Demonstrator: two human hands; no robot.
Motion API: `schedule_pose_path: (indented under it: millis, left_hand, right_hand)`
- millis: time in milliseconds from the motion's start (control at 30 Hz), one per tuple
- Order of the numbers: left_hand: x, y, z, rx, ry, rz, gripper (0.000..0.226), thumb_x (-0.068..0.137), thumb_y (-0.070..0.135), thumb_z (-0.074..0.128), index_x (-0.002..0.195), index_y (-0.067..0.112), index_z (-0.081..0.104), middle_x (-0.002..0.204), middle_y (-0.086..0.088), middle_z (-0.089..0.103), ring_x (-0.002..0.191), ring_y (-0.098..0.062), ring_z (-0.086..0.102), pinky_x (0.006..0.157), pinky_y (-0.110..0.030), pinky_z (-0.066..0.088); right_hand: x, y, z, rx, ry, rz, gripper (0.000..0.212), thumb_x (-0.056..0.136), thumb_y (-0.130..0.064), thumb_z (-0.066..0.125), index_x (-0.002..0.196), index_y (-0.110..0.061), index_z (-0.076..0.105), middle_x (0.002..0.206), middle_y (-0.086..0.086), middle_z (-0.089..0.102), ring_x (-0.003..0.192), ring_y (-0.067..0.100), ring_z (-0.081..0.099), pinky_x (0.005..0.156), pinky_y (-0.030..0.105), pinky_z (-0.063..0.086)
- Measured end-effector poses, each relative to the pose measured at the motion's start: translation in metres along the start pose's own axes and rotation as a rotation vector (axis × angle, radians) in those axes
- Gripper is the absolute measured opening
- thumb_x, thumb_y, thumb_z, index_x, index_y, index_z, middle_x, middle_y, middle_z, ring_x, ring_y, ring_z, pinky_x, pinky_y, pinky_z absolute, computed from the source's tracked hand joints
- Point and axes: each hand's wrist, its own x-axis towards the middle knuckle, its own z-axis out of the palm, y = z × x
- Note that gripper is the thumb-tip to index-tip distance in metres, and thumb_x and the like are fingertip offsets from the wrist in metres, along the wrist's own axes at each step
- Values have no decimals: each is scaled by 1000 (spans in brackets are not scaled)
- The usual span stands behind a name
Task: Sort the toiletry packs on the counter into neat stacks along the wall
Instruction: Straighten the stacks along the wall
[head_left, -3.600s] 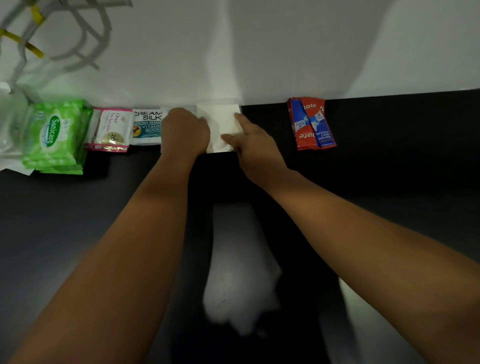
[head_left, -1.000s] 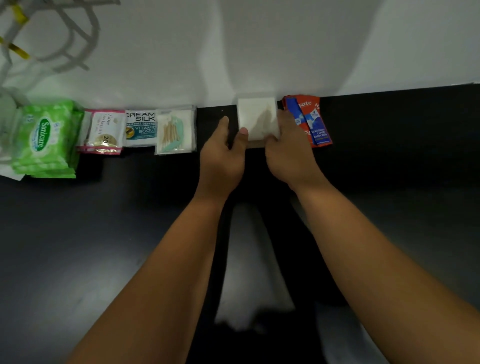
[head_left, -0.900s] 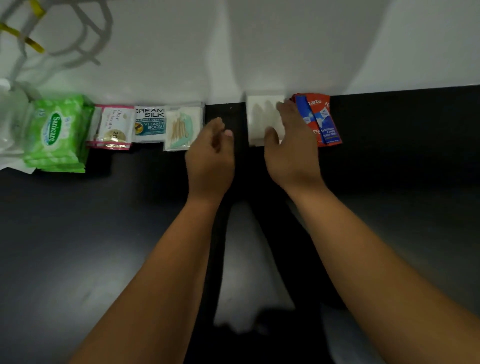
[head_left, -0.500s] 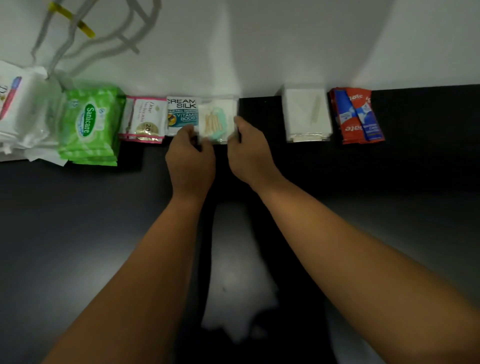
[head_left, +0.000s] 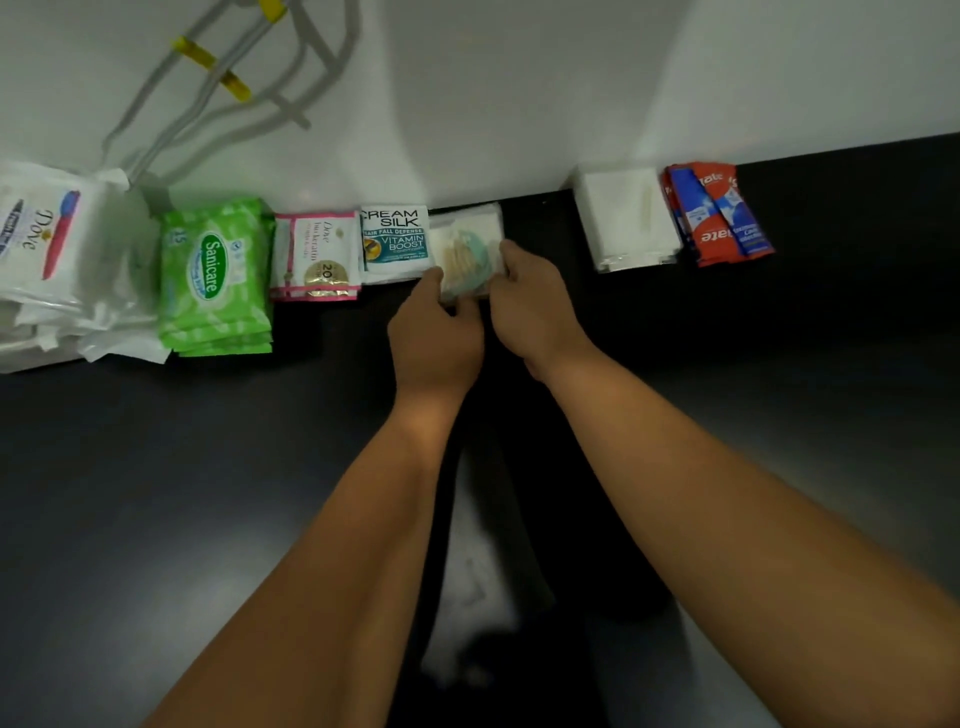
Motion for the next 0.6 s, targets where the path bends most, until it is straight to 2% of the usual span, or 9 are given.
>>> schedule_pose_path:
  millis: [133,200,267,367,467,500,600]
  left_hand:
    - [-25,0,-6,-49,-90,-77,33,95,23,54,126,23,64,114,8,70,106,-6,64,96,-24,50]
    - [-41,-1,-6,-62,-110,-96,36,95,25,54,131,26,61,117,10,69,107,-3,63,98,-24,50]
    - [-57,-1,-5,-67,-107,-94,38,95,25,54,132,26,60,115,9,69,103,-2,64,93,-21,51]
    - [-78,-4,-1,-22,-92,-14,41,93,28,55,133,22,60,114,1,70,101,-10,66,88,-23,53]
    - [-93,-6,4,36,-109,93,45,91,26,60,135,15,58,120,-6,66,109,-16,63,92,-21,50]
    - [-95,-8,5,70,-115,132,48,90,25,63,136,13,57,125,-8,64,114,-19,60,95,-22,48]
    - [-90,-20,1,278,-75,296,57,86,28,71,138,12,54,139,-12,56,124,-29,51,104,-39,44]
  right_hand:
    - [-31,11,-9,1,-2,16,41,97,-1,39,133,-11,55,128,6,63,119,14,59,99,22,48]
    - [-48,20,-13,4,-4,13,42,98,-4,40,136,-16,53,128,3,63,119,11,59,102,24,48]
    - [-64,27,-19,3,10,3,42,96,-7,41,134,-19,54,124,1,65,115,11,61,103,31,50]
    - [-79,38,-31,-69,28,-35,41,94,-8,42,132,-18,54,121,3,66,113,13,62,101,36,51]
    - [-90,45,-45,-129,44,-98,39,94,-7,44,130,-17,54,119,2,67,111,13,63,98,37,53]
    - [-94,47,-49,-163,69,-127,41,94,-8,46,134,-17,53,123,3,66,115,13,62,100,34,51]
    - [-103,57,-61,-386,167,-292,53,91,-6,61,142,-11,48,139,4,56,127,8,51,107,13,38]
